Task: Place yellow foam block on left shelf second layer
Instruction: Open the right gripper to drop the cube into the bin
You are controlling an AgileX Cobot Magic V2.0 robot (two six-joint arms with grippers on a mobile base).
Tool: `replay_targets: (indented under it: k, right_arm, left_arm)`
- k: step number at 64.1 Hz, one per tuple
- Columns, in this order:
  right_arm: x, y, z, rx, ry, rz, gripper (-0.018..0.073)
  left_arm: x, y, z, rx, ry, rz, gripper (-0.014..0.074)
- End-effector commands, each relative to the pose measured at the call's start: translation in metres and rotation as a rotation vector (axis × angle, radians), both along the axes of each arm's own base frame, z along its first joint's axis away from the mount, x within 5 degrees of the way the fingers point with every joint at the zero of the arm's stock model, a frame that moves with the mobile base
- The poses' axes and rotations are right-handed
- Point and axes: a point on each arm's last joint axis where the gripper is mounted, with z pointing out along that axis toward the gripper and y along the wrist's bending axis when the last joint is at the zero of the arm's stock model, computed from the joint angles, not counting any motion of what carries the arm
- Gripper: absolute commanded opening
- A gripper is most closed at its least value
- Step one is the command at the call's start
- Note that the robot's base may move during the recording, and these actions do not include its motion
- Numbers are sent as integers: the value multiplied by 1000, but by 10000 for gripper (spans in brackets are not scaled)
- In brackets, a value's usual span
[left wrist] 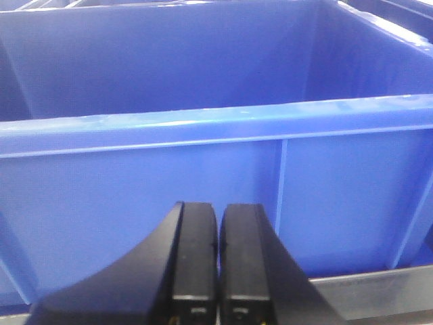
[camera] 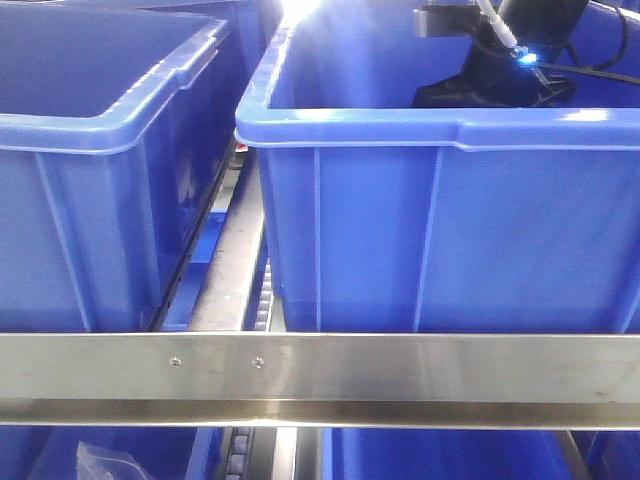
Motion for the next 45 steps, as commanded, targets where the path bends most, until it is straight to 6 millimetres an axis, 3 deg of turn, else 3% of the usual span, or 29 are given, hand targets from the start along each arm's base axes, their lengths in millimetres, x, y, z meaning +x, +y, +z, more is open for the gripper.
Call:
replay_targets:
  k: [1, 12, 19, 29, 36, 45]
  right_arm:
    - [-2, -1, 46, 27, -132, 5, 624]
    - [-8, -3, 67, 36, -163, 7, 601]
    - [-17, -5, 85, 43, -193, 10, 470]
    - [-33, -9, 108, 51, -215, 13, 189]
    - [-44, -11, 120, 56, -235, 14, 66]
    - [-62, -16, 125, 65, -264, 4, 64]
  left_arm:
    - [0, -3, -1, -13, -67, -30, 137]
    - [0, -3, -1, -13, -67, -30, 137]
    - [0, -3, -1, -13, -67, -30, 137]
    - [0, -3, -1, -13, -67, -30, 137]
    - [0, -3, -1, -13, -67, -30, 137]
    - [0, -3, -1, -13, -67, -30, 137]
